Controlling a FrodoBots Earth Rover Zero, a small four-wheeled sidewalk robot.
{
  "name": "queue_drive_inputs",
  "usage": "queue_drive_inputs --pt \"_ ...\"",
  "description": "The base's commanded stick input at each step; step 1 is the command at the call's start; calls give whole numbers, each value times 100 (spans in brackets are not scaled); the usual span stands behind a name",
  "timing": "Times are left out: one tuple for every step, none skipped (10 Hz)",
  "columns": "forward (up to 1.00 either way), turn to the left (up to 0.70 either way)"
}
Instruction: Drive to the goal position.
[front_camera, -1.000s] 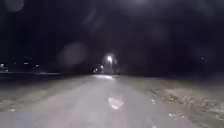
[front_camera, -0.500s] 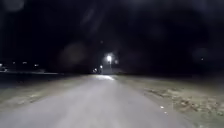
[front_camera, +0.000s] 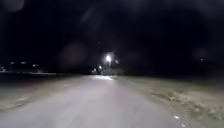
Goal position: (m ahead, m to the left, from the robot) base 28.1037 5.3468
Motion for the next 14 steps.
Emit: queue_drive_inputs --pt "85 0" --pt "85 0" --pt "85 0" --pt "85 0" --pt "85 0" --pt "85 0" --pt "85 0" --pt "85 0" --pt "85 0" --pt "85 0" --pt "85 3" --pt "85 7" --pt "85 12" --pt "85 19"
